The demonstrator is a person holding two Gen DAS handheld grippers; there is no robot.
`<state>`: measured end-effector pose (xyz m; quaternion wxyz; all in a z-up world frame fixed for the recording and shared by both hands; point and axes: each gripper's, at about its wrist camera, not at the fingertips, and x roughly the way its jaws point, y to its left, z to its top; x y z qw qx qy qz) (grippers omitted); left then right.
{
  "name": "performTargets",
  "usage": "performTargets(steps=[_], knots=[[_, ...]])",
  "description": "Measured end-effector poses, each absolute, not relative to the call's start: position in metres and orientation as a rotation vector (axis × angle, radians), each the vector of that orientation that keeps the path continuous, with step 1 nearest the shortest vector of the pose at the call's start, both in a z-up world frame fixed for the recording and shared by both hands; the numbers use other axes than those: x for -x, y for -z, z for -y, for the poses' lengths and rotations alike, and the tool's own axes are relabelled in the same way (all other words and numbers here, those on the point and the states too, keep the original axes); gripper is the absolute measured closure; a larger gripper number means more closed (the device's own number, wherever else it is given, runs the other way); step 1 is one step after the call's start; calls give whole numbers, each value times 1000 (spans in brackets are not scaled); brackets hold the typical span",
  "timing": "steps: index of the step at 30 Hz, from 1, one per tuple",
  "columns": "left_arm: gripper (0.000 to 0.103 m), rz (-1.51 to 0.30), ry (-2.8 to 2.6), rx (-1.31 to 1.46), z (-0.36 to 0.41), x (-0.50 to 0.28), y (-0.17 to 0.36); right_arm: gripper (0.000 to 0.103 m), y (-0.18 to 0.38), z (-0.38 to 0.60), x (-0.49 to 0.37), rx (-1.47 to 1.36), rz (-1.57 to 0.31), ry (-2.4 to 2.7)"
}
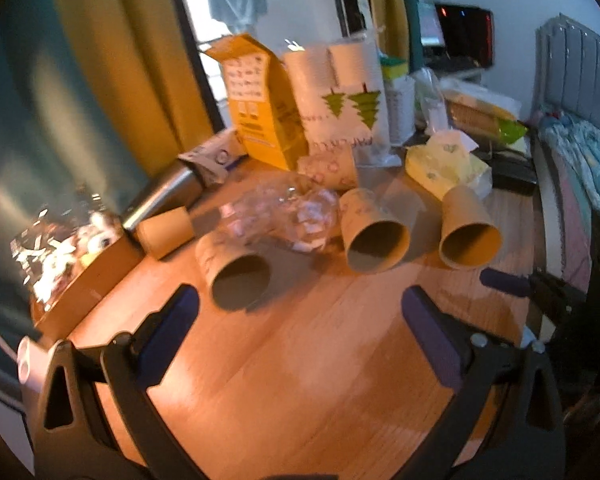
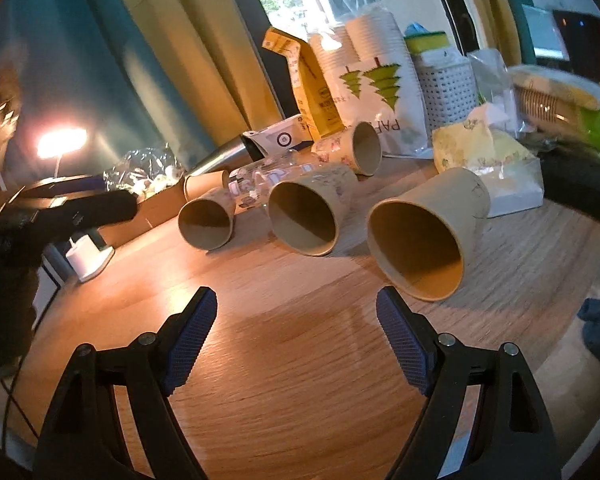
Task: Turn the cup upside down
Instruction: 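Move the left gripper down toward the clear plastic cup lying on its side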
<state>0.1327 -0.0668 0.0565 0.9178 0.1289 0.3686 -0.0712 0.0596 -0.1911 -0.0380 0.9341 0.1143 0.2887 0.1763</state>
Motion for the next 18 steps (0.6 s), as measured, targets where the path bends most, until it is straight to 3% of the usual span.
performTargets(steps=[8, 18], knots=[[1, -962, 218, -346, 84, -244, -38, 18, 40, 213, -67, -271, -557, -348], [1, -1093, 251, -441, 104, -313, -4, 18, 43, 242, -78, -324, -530, -314]])
